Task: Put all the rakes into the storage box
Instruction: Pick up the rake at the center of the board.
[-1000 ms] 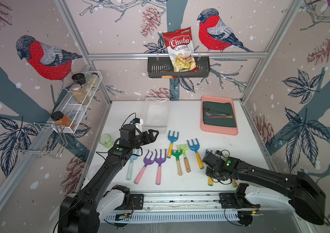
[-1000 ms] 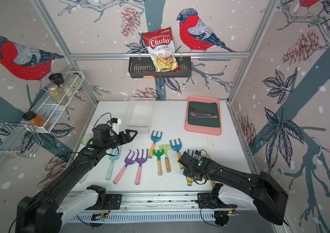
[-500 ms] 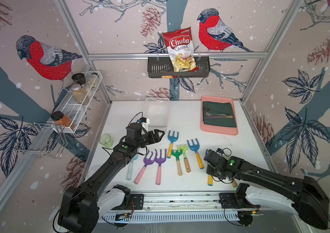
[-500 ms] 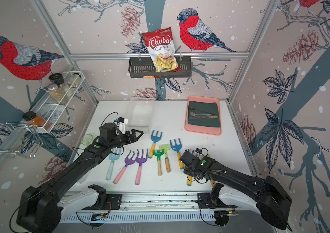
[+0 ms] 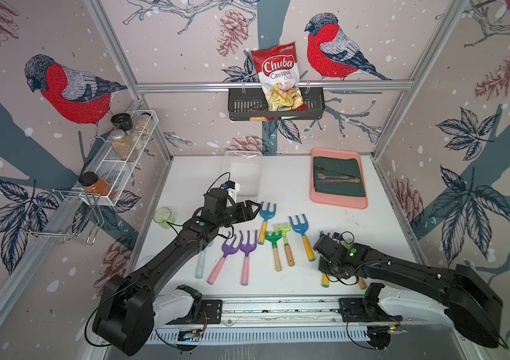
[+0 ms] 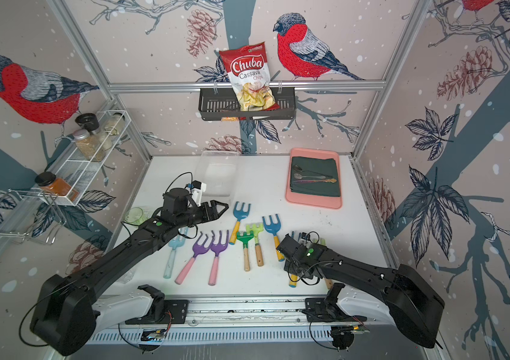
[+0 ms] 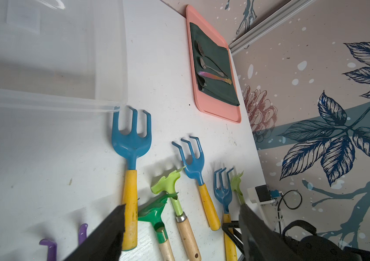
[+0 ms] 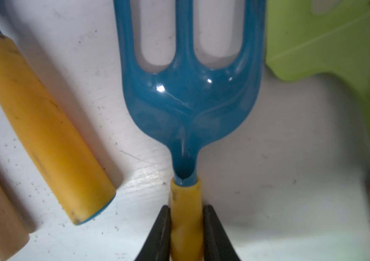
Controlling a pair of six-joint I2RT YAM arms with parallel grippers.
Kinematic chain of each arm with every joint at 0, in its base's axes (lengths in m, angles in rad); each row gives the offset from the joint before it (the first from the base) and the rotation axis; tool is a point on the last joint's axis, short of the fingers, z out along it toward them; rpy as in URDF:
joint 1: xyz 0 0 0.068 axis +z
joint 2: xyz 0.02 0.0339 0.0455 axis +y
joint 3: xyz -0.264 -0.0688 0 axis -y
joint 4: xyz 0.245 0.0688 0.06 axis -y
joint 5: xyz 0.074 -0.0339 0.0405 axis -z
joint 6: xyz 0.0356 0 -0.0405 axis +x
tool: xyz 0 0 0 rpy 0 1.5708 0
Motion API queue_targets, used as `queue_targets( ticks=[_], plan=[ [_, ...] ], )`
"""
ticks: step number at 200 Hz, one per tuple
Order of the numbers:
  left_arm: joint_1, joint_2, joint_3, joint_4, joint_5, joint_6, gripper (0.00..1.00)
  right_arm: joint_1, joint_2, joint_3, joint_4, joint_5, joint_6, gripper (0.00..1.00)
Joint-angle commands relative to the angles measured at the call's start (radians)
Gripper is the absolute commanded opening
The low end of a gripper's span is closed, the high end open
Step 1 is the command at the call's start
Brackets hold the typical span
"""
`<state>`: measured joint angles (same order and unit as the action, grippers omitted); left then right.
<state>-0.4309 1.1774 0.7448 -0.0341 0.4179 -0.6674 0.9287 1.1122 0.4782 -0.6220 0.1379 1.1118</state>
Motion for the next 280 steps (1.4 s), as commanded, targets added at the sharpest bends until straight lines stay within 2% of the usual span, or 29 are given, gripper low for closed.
queue_targets(
  ticks=[1, 40, 70, 116, 172, 226, 280],
  plan=[
    [-0.016, 0.009, 0.013, 0.070, 0.013, -0.040, 0.76, 0.001, -0.020, 0.037, -0.037, -0.004, -0.024, 0.24],
    [-0.054, 0.062, 0.065, 0.091, 0.036, -0.051, 0.71, -0.011, -0.065, 0.145, -0.089, 0.025, -0.064, 0.24],
    [-0.081, 0.089, 0.091, 0.123, 0.057, -0.071, 0.70, -0.034, -0.041, 0.236, -0.038, 0.011, -0.166, 0.24],
    [-0.100, 0.118, 0.100, 0.184, 0.100, -0.108, 0.61, -0.079, 0.124, 0.405, 0.027, -0.055, -0.310, 0.23],
    [-0.106, 0.146, 0.095, 0.218, 0.140, -0.139, 0.60, -0.091, 0.321, 0.556, 0.096, -0.162, -0.417, 0.21],
    [-0.106, 0.166, 0.064, 0.150, 0.112, -0.147, 0.60, -0.068, 0.449, 0.668, 0.137, -0.206, -0.413, 0.20],
    [-0.105, 0.186, 0.092, 0.038, 0.019, -0.104, 0.60, -0.043, 0.508, 0.740, 0.138, -0.216, -0.422, 0.19]
  ],
)
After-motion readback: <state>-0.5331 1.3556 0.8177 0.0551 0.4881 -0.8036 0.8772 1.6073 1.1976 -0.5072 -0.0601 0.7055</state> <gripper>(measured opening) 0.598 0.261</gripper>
